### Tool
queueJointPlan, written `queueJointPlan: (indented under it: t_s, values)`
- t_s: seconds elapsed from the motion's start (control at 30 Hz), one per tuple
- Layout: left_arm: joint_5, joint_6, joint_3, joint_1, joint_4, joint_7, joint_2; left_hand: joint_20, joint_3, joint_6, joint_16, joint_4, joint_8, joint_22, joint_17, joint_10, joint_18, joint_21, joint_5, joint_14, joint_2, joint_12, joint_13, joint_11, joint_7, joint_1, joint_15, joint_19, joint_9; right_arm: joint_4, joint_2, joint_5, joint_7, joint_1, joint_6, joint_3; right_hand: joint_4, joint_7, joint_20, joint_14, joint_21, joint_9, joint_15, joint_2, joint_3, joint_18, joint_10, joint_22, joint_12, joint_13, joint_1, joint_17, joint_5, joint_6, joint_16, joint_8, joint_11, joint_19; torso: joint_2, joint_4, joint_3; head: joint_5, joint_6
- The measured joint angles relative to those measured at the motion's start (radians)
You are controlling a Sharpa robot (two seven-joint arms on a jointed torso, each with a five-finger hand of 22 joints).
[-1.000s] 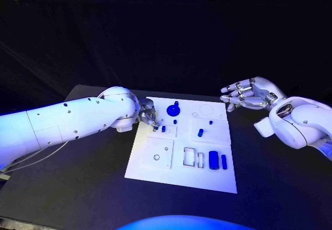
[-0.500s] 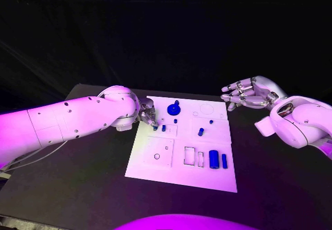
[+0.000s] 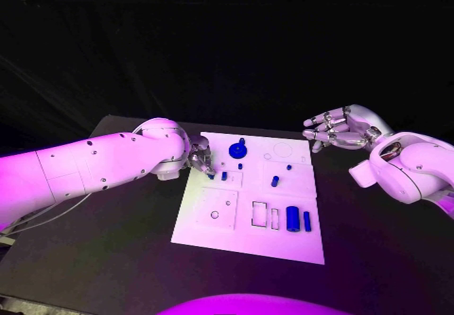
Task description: Assemble the parts on the task board
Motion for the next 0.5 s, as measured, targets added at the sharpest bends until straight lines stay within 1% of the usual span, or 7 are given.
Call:
queueJointPlan:
  t_s: [0.27,0.5]
  values:
    - [0.001,0.000,0.000,0.000,0.001,-0.003,-0.001,0.000,0.001,0.000,0.000,0.000,-0.001,0.000,0.000,0.000,0.000,0.000,0.000,0.000,0.000,0.000,0.000,0.000,0.000,0.000,0.000,0.000,0.000,0.000,0.000,0.000,0.000,0.000,0.000,0.000,0.000,0.000,0.000,0.000,0.000,0.000,0.000,0.000,0.000,0.000,0.000,0.000,0.000,0.000,0.000,0.000,0.000,0.000,0.000,0.000,0.000,0.000,0.000,-0.0001,-0.0003,0.000,0.000]
    - [0.001,0.000,0.000,0.000,0.002,-0.006,0.000,0.000,0.005,0.000,0.000,0.001,0.002,0.000,0.000,0.007,0.000,0.000,0.000,0.000,0.000,0.000,0.000,0.000,0.000,0.000,0.000,0.000,0.000,0.000,0.000,0.000,0.000,0.000,0.000,0.000,0.000,0.000,0.000,0.000,0.000,0.000,0.000,0.000,0.000,0.000,0.000,0.000,0.000,0.000,0.000,0.000,0.000,0.000,0.000,0.000,0.000,0.000,0.001,0.0000,-0.0002,0.002,-0.003]
